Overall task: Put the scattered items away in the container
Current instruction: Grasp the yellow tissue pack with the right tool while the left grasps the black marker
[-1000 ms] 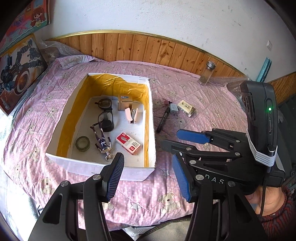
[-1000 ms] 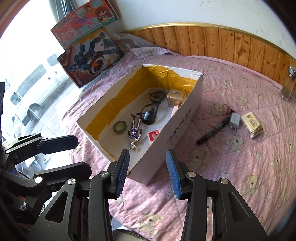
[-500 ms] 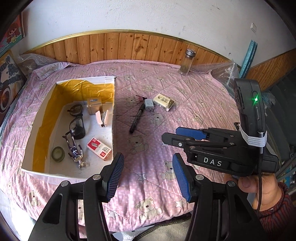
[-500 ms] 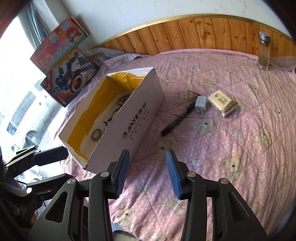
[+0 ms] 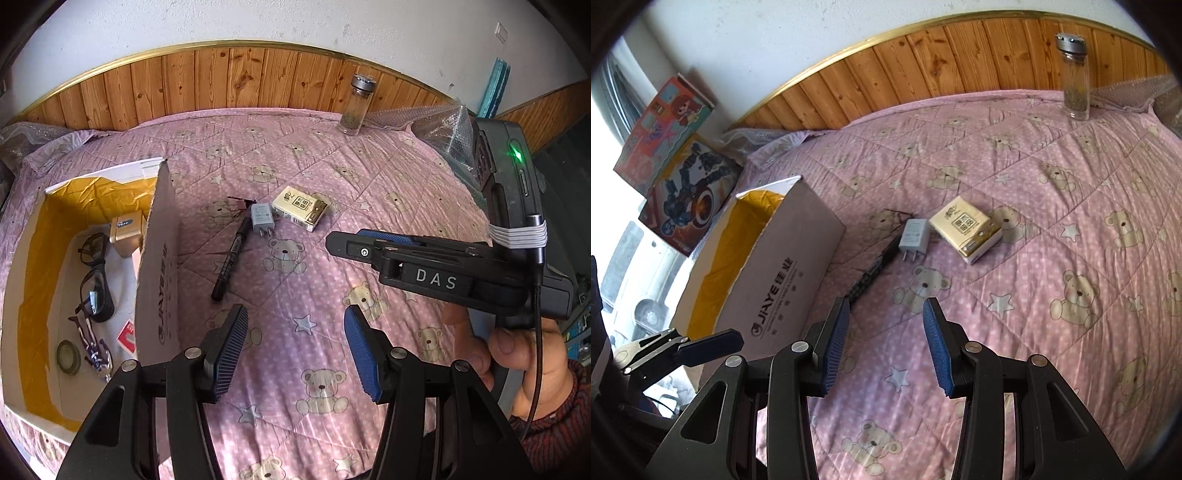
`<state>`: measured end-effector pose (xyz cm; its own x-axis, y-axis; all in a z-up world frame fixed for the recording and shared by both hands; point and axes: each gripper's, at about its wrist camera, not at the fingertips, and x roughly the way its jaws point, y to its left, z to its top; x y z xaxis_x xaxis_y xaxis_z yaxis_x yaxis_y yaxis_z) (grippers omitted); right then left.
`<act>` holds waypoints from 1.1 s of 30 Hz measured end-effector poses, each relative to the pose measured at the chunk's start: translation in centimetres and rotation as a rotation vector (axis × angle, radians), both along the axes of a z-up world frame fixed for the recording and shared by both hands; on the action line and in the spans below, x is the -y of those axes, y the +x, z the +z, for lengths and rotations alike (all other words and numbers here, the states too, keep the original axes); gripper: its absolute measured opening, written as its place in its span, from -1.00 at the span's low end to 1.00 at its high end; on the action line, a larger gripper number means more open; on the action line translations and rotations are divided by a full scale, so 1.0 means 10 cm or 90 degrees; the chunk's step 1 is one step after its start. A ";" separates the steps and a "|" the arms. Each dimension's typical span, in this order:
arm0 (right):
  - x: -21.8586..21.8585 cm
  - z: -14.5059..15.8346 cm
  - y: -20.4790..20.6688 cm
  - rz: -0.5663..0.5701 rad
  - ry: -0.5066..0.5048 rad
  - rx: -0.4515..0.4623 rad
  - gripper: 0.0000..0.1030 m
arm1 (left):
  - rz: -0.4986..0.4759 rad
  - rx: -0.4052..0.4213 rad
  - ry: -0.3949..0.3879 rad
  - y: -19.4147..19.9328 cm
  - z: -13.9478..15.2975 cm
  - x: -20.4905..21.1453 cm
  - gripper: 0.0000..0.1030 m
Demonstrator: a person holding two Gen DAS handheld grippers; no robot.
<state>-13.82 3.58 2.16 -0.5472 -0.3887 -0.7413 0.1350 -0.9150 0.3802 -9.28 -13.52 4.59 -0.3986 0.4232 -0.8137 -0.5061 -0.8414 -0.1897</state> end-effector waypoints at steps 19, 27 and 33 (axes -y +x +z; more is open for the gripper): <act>-0.06 -0.65 -1.13 0.125 0.206 0.011 0.13 | 0.104 0.077 -0.034 -1.09 -0.93 -0.31 0.13; 0.03 -0.83 -1.35 0.150 0.265 -0.010 0.23 | 0.138 0.104 -0.049 -1.34 -1.32 -0.25 0.13; -0.12 -1.00 -1.53 0.121 0.211 0.021 0.22 | 0.122 0.073 -0.065 -1.36 -1.33 -0.33 -0.51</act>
<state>-29.10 4.82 -7.81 -0.4625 -0.2166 -0.8597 0.3067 -0.9489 0.0741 -22.87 -10.26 -8.71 -0.3660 0.2629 -0.8927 -0.3160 -0.9374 -0.1465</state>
